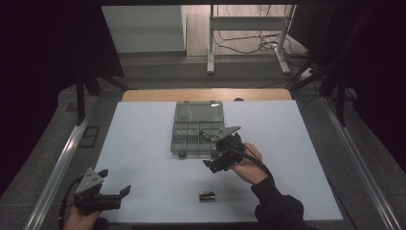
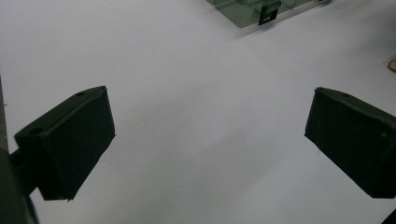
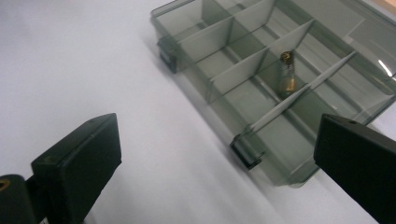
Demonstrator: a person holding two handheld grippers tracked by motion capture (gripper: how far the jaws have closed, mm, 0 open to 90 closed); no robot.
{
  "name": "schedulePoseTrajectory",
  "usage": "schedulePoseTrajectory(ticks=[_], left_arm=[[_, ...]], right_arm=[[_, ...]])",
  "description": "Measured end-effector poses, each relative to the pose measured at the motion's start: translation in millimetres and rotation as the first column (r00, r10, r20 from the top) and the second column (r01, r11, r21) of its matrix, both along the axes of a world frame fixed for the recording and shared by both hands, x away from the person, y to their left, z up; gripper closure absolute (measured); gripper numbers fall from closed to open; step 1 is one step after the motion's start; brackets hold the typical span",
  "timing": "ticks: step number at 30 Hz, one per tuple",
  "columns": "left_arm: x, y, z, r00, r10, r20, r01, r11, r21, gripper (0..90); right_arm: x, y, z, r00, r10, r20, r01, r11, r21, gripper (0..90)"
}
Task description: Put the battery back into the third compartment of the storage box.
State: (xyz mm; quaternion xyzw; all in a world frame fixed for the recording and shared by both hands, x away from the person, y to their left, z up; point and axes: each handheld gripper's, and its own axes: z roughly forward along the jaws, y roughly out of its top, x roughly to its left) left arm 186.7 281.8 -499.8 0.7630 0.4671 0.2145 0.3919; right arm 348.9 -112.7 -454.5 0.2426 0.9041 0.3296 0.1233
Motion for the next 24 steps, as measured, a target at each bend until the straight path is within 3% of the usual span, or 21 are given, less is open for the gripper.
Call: schedulePoseTrajectory(ticks=[5, 10, 17, 24], left_arm=[[-0.1, 0.3, 0.1, 1.0000, 0.002, 0.001, -0.002, 1.0000, -0.003, 1.8], [-0.2, 0.3, 0.1, 1.0000, 0.003, 0.001, -0.003, 1.0000, -0.003, 1.7], [-0.2, 0.4, 0.2, 1.0000, 0.004, 0.001, -0.004, 1.0000, -0.004, 1.6], [-0.4, 0.2, 0.2, 1.0000, 0.003, 0.003, -0.003, 1.0000, -0.002, 1.5]], right_arm=[[-11.0, -4.9, -0.4, 0.9999, 0.002, -0.012, -0.002, 0.9996, 0.027, 1.5], [-21.1, -7.7, -1.3, 0.9983, 0.003, -0.059, -0.001, 0.9996, 0.028, 1.1], [-36.7, -9.6, -7.7, 0.9978, 0.015, -0.065, -0.017, 0.9995, -0.025, 0.3], [-43.7, -8.4, -21.5, 0.9917, -0.027, -0.125, 0.019, 0.9978, -0.064, 2.7]])
